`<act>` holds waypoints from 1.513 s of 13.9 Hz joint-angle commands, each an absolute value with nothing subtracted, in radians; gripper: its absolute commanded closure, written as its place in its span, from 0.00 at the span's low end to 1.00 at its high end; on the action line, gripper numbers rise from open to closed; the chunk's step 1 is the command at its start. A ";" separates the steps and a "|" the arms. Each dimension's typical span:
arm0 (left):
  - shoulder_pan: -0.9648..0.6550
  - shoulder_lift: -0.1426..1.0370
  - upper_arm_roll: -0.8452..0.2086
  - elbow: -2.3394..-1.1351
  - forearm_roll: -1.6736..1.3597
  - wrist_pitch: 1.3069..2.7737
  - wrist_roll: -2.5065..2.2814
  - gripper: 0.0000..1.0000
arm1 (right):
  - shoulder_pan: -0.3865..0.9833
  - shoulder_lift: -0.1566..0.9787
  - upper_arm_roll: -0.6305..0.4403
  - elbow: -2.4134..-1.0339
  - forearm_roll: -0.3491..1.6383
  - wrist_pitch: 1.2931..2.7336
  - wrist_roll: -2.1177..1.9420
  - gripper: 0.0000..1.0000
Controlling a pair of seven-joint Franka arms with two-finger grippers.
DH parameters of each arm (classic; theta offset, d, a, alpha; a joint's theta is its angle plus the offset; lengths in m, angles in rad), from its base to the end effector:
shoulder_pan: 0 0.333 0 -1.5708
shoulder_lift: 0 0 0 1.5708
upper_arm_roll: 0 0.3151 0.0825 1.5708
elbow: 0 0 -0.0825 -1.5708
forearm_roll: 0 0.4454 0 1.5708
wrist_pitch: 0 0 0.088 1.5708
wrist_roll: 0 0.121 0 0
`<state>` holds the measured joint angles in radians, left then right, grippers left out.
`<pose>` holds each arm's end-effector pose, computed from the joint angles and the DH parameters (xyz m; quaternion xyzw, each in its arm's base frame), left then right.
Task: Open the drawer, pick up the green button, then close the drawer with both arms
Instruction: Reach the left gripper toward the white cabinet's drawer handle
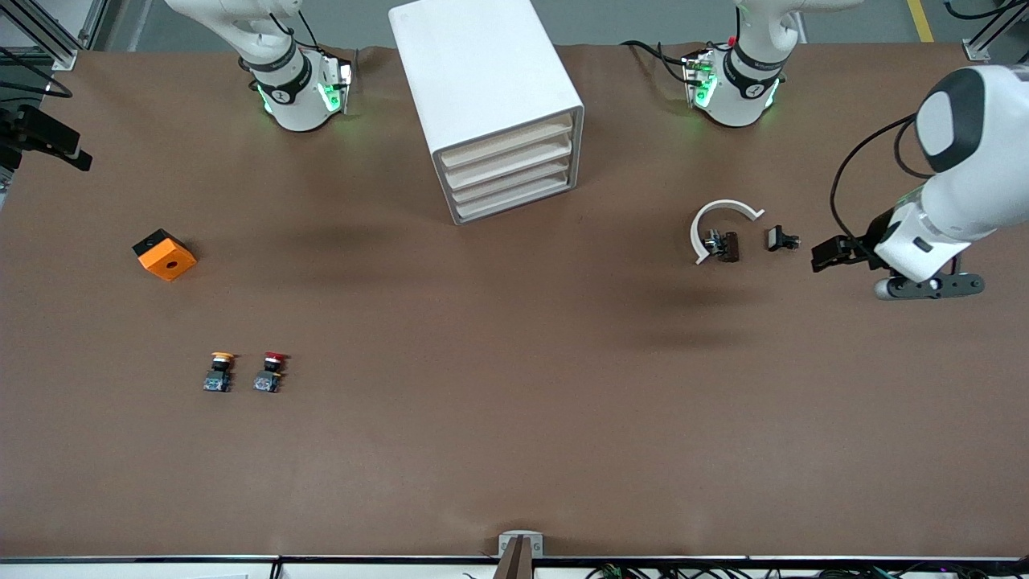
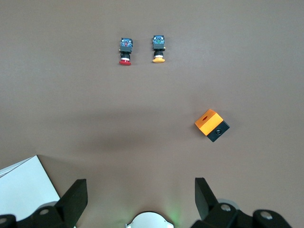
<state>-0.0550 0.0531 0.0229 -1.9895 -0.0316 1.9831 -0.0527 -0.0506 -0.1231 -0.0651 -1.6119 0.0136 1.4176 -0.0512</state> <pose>0.6136 -0.0222 0.3884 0.9993 0.0171 -0.0303 0.0124 0.5558 -0.0650 0.6475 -0.9988 0.0310 0.0347 0.0137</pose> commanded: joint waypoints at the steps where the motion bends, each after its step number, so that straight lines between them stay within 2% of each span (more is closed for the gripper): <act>1: -0.058 0.106 -0.021 -1.996 -0.021 2.052 -0.144 0.00 | -0.044 -0.126 -0.067 -1.603 0.020 1.413 -0.038 0.00; 7: -0.096 0.198 -0.066 -1.982 -0.018 2.128 -0.386 0.00 | -0.048 -0.126 -0.069 -1.603 0.018 1.413 -0.040 0.00; 13: -0.172 0.273 -0.066 -1.895 -0.017 2.123 -0.613 0.00 | -0.048 -0.126 -0.069 -1.603 0.018 1.416 -0.040 0.00; 16: -0.213 0.319 -0.067 -1.809 -0.006 2.070 -0.811 0.00 | -0.049 -0.126 -0.069 -1.603 0.018 1.414 -0.040 0.00; 21: -0.282 0.486 -0.069 -1.511 -0.002 1.797 -1.086 0.00 | -0.049 -0.126 -0.071 -1.603 0.018 1.414 -0.040 0.00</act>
